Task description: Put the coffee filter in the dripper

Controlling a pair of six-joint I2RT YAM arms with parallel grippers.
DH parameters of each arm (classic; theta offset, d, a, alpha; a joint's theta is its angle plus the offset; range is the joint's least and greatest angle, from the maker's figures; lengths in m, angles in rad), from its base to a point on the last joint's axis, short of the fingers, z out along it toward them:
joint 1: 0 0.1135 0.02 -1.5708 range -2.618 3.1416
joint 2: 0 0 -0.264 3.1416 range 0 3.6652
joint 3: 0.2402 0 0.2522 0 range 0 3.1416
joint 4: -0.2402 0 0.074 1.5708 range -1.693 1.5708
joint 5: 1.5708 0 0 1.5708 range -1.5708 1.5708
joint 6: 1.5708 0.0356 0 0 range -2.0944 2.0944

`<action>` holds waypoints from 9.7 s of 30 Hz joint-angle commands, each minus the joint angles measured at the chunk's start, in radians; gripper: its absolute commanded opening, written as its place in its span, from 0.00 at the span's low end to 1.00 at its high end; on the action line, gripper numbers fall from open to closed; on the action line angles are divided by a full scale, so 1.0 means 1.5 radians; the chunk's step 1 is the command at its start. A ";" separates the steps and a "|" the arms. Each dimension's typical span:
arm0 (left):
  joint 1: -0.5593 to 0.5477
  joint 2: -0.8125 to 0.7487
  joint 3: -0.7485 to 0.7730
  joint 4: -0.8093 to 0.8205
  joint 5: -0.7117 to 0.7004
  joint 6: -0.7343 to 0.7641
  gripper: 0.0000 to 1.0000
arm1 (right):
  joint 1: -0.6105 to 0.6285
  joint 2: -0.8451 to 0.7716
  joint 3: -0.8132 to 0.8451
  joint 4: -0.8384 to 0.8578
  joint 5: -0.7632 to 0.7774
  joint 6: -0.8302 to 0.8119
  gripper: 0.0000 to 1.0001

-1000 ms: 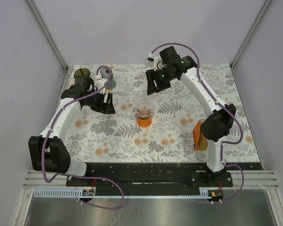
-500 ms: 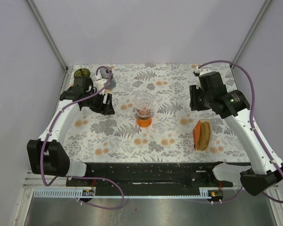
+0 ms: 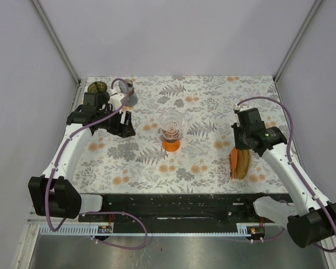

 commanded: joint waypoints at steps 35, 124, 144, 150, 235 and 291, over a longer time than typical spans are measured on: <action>0.013 -0.012 -0.003 0.032 0.027 0.009 0.75 | -0.093 0.034 0.030 0.008 -0.101 -0.077 0.37; 0.014 -0.023 0.007 0.012 0.074 0.026 0.76 | -0.093 0.076 -0.102 0.168 0.035 0.229 0.00; 0.016 -0.022 0.013 0.000 0.079 0.029 0.76 | -0.092 0.007 -0.020 0.055 -0.085 0.234 0.00; 0.016 -0.024 0.023 -0.010 0.071 0.039 0.76 | -0.088 -0.019 0.027 0.011 -0.130 0.225 0.00; -0.453 0.120 0.404 0.012 -0.443 -0.097 0.00 | 0.174 0.151 0.343 0.239 -0.196 0.221 0.49; -0.371 0.102 0.283 -0.037 -0.352 -0.169 0.06 | 0.271 0.563 0.802 -0.291 -0.108 0.128 0.00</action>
